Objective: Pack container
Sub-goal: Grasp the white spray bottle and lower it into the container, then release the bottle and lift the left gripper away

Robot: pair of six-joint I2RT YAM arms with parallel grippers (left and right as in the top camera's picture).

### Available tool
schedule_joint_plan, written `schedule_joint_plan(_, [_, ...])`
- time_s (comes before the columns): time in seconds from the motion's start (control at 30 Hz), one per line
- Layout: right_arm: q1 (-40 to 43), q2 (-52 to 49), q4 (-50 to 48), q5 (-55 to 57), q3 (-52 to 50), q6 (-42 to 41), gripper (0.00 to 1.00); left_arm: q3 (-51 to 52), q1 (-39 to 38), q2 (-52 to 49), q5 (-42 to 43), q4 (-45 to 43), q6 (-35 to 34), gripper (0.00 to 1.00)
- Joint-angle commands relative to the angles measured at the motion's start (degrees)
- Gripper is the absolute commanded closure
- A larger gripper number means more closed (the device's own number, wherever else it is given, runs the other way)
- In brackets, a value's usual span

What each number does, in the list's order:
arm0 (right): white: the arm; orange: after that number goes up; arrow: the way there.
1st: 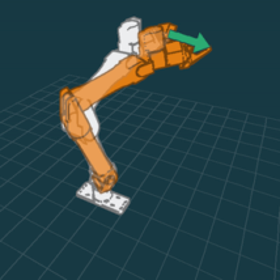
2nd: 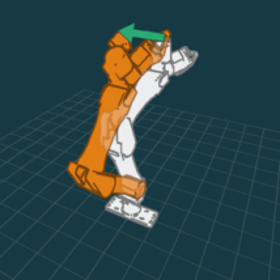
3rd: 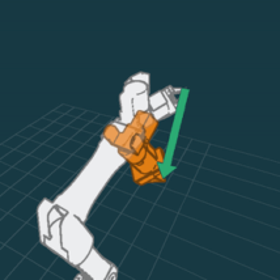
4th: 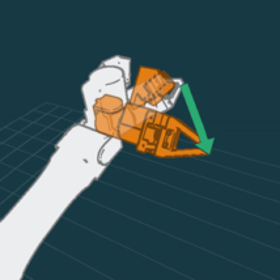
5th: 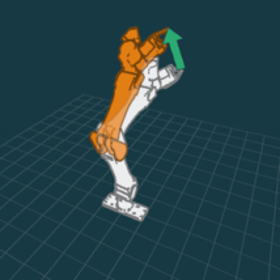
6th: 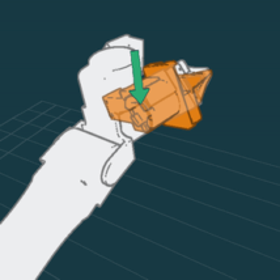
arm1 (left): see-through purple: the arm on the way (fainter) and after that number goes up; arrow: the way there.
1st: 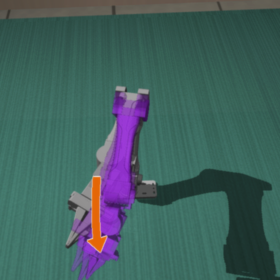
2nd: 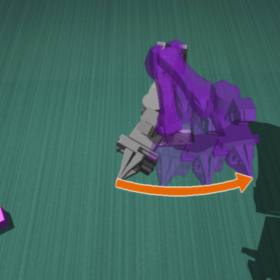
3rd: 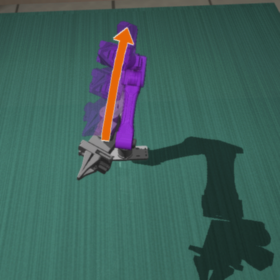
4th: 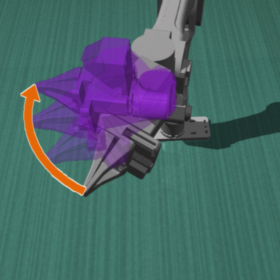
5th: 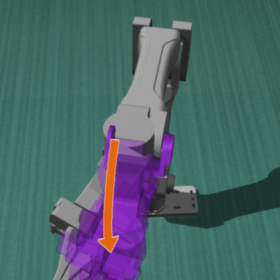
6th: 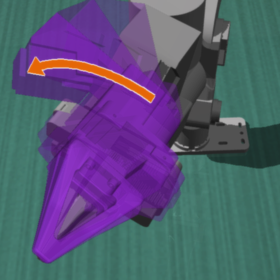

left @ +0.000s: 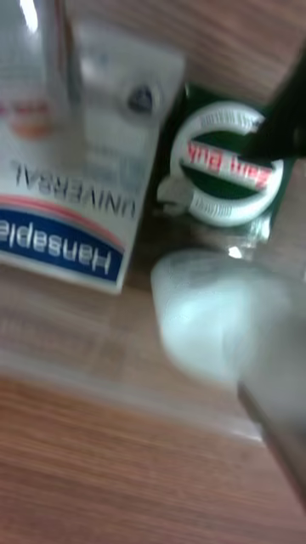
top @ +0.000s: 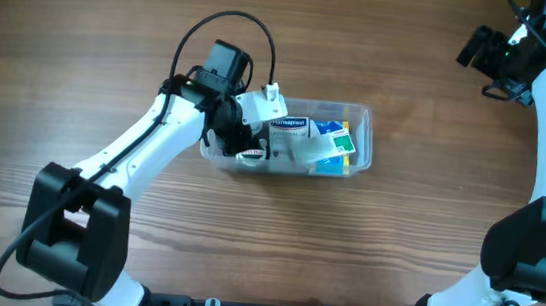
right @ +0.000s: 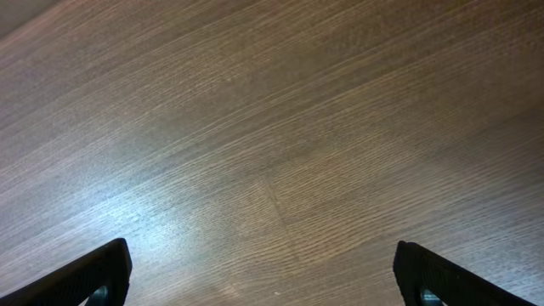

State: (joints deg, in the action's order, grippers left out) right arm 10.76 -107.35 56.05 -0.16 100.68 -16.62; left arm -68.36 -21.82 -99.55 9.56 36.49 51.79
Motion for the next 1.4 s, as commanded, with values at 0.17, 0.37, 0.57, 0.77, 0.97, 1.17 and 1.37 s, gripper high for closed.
schedule_joint_plan(0.17, [-0.2,1.5,-0.1,-0.3,1.0,-0.4,0.00,-0.3,-0.2,1.9,0.3,-2.1,-1.4,0.00])
schedule_joint_plan(0.37, [-0.2,1.5,-0.1,-0.3,1.0,-0.4,0.00,-0.3,-0.2,8.6,0.0,-3.1,-1.5,0.00])
schedule_joint_plan(0.57, [-0.2,1.5,-0.1,-0.3,1.0,-0.4,0.00,-0.3,-0.1,16.5,-0.4,-3.9,-4.7,0.00])
schedule_joint_plan(0.77, [-0.2,1.5,-0.1,-0.3,1.0,-0.4,0.00,-0.3,4.0,22.5,-13.6,-9.1,-30.0,0.00])
schedule_joint_plan(0.97, [-0.2,1.5,-0.1,-0.3,1.0,-0.4,0.00,-0.3,19.1,25.5,-22.3,-4.1,-65.8,0.00])
schedule_joint_plan(1.17, [-0.2,1.5,-0.1,-0.3,1.0,-0.4,0.00,-0.3,24.2,25.4,-18.4,-1.7,-65.8,0.00])
schedule_joint_plan(1.37, [-0.2,1.5,-0.1,-0.3,1.0,-0.4,0.00,-0.3,24.2,25.4,-18.4,-1.7,-65.8,0.00])
